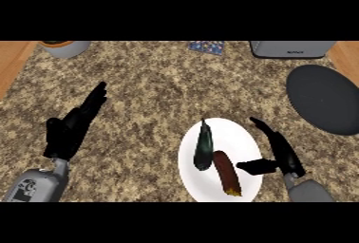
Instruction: Pick the sweet potato from the plate and place it in the pan
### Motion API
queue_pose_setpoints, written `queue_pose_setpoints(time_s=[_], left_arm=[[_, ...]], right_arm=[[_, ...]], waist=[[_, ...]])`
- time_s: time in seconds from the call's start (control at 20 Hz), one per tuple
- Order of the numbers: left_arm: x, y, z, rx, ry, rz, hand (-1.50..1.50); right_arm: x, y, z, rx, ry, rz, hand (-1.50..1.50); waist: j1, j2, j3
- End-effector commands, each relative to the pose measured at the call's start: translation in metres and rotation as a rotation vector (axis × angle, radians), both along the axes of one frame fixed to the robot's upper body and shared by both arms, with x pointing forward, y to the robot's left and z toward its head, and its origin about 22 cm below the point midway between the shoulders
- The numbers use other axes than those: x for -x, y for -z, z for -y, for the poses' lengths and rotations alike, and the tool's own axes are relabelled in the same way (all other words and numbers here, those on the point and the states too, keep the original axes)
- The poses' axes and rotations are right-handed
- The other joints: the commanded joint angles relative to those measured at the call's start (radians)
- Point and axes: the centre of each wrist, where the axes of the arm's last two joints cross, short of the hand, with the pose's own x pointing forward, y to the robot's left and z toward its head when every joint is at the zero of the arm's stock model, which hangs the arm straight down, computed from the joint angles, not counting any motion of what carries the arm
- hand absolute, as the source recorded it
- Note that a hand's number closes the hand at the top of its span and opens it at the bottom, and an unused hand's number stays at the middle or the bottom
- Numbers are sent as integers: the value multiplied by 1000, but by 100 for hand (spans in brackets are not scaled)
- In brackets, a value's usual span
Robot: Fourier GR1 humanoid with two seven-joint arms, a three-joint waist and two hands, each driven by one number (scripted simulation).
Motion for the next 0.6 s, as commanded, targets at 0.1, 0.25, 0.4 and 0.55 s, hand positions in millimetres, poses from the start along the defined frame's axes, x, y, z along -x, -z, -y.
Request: queue_pose_setpoints(time_s=[0.1,0.25,0.4,0.55], left_arm=[[8,5,-3,-8,7,-5,0],[1,4,-5,-19,0,1,0],[-1,-15,-9,-20,30,18,0],[-1,0,14,-4,20,20,0]], right_arm=[[-22,-42,2,296,-123,-187,-150],[-38,-71,-16,376,-219,-300,-150],[-58,-75,-32,422,-320,-472,-150],[-63,-96,-59,456,-432,-589,-150]], waist=[[1,6,2],[0,7,1],[27,12,2],[7,9,2]])
